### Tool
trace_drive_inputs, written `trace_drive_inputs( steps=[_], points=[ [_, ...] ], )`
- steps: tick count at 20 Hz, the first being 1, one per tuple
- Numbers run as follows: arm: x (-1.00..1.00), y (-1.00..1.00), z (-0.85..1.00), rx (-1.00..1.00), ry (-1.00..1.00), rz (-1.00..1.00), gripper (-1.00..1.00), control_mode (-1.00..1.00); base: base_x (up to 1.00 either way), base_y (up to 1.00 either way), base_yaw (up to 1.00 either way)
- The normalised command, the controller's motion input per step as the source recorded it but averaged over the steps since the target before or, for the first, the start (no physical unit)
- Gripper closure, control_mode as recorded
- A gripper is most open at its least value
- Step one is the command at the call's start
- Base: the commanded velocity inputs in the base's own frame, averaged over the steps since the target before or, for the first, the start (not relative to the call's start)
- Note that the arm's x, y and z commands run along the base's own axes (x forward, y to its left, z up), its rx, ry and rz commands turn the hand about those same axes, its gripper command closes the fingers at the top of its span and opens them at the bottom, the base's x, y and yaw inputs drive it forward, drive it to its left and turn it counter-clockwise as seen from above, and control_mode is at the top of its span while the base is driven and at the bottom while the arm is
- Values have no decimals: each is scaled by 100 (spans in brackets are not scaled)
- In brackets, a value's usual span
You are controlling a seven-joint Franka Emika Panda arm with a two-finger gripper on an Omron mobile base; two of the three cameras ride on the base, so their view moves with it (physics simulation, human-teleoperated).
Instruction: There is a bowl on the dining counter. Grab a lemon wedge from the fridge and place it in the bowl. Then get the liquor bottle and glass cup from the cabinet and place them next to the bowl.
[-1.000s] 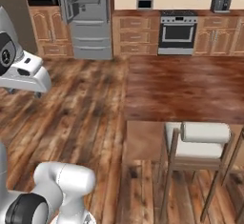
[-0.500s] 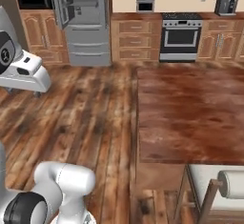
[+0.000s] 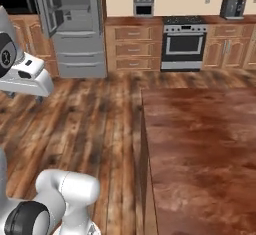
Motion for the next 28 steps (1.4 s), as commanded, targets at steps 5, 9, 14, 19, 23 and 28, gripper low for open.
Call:
trace_drive_inputs(
  steps=[5, 9, 14, 19, 23, 28],
  points=[
    [0, 0, 0, 0, 0, 0, -100, 100, 100, 64, -14],
    [0, 0, 0, 0, 0, 0, -100, 100, 100, 69, -13],
    [0, 0, 0, 0, 0, 0, -100, 100, 100, 63, -13],
    [0, 0, 0, 0, 0, 0, -100, 100, 100, 51, -13],
    [0, 0, 0, 0, 0, 0, -100, 100, 100, 41, -13],
    [0, 0, 0, 0, 0, 0, -100, 100, 100, 42, -13]
  ],
)
